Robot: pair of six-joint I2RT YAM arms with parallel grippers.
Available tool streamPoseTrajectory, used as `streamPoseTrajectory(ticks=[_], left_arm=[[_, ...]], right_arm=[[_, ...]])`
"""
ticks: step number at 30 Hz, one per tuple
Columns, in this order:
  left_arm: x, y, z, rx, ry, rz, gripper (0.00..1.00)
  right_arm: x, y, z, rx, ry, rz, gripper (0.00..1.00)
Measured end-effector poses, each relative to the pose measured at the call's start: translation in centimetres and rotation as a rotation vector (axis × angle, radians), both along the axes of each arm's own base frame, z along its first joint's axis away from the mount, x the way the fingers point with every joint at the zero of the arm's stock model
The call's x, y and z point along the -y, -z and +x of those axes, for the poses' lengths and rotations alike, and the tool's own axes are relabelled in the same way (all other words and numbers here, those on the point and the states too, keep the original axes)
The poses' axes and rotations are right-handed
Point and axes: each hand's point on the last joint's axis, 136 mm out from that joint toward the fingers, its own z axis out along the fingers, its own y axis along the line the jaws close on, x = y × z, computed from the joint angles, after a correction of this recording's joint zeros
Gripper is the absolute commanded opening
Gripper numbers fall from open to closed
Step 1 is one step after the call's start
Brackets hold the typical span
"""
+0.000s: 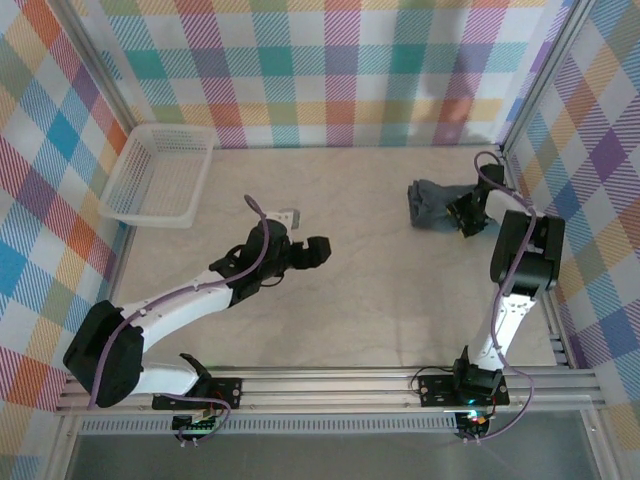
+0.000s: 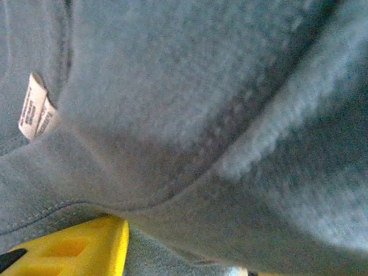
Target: Fold the inside-out t-shirt
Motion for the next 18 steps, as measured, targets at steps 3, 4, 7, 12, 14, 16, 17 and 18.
streamPoseTrajectory(ticks=[3,4,7,12,14,16,17,18], left_arm=[[-1.2,1.7,-0.7,-0.032,-0.022,0.049,0.89],[-1.5,1.8,-0.7,-0.033,-0.029,0.062,0.89],[-2.0,1.8,-0.5,-0.014,-0.045,0.091,0.88],[-3.2,1.4,0.0,0.033,-0.083,0.149,0.93],[-4.0,0.8,0.1,0.067,-0.107,0.171,0.96],[-5.1,-0.3,0.2,0.116,-0.136,0.198,0.98],[-5.9,-1.0,0.2,0.145,-0.16,0.215,0.98],[-6.8,-2.0,0.2,0.184,-0.189,0.235,0.98]], right_arm=[[0.6,-0.1,3.4,0.031,-0.002,-0.007,0.54],[0.9,-0.2,4.7,0.037,-0.003,-0.011,0.54],[2.0,-0.7,9.5,0.085,-0.011,-0.039,0.55],[3.1,-2.6,16.6,0.21,-0.025,-0.06,0.58],[3.3,-3.7,17.6,0.236,-0.031,-0.066,0.62],[3.0,-4.3,17.0,0.22,-0.05,-0.072,0.67],[2.7,-4.6,16.3,0.21,-0.062,-0.075,0.68],[2.4,-4.8,14.9,0.186,-0.074,-0.078,0.7]])
